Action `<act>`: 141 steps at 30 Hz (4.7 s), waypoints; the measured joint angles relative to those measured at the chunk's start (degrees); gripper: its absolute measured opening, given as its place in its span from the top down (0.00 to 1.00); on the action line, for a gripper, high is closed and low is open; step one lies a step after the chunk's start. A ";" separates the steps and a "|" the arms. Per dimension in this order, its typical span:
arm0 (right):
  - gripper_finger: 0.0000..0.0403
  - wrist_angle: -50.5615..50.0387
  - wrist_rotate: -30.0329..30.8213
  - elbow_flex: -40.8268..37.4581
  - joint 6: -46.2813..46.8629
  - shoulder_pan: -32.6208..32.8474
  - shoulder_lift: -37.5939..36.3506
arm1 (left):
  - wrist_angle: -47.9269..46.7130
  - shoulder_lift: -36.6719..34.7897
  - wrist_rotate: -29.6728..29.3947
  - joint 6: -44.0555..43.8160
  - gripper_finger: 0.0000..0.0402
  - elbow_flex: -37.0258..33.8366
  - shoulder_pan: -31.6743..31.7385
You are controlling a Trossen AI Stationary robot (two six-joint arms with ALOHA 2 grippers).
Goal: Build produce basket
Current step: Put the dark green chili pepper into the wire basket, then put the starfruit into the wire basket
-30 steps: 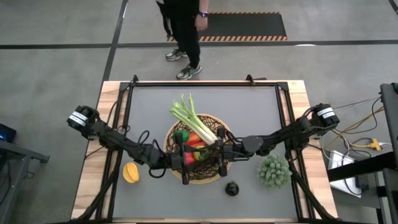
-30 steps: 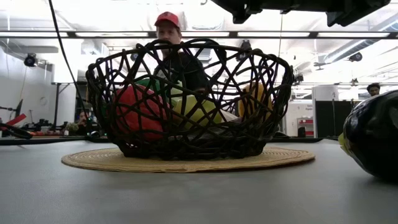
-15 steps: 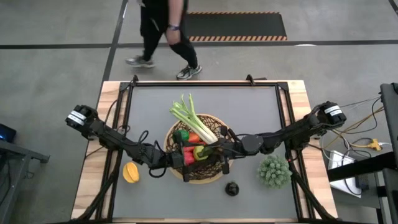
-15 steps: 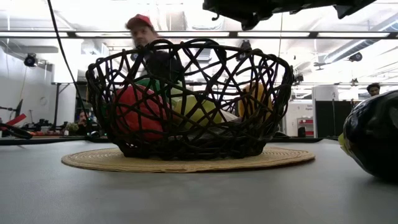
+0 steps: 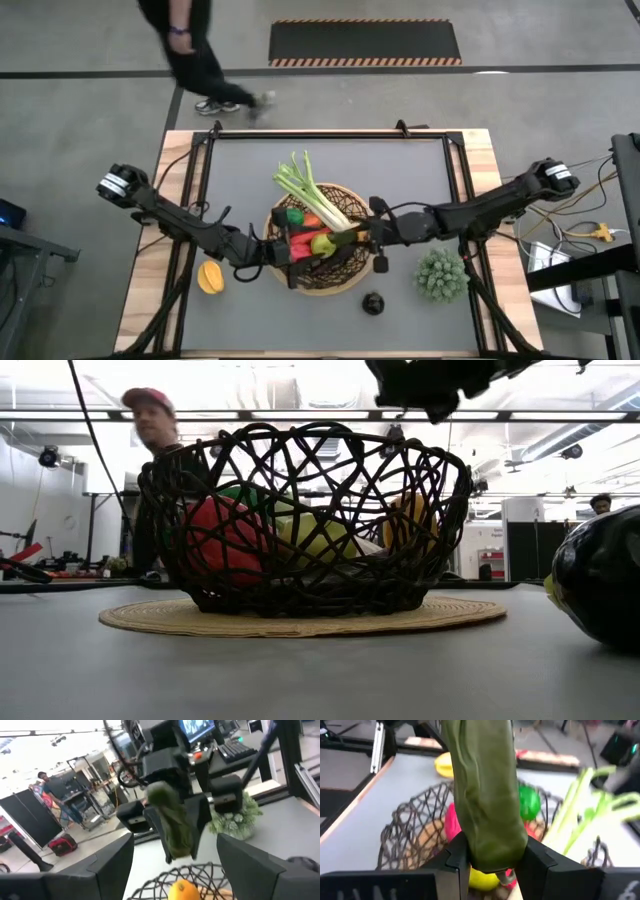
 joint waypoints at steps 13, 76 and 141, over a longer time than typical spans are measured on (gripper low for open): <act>0.74 -37.25 -3.52 12.23 16.33 0.00 3.21 | -3.75 -1.01 -7.84 0.01 0.34 -0.02 -3.42; 0.50 -70.70 0.07 33.88 12.56 0.15 12.59 | -5.29 -1.45 -10.02 -3.66 0.34 -0.04 -7.30; 0.50 -6.25 4.01 -3.89 -10.60 4.63 -8.24 | -100.33 2.19 44.23 -136.49 0.59 4.00 -20.55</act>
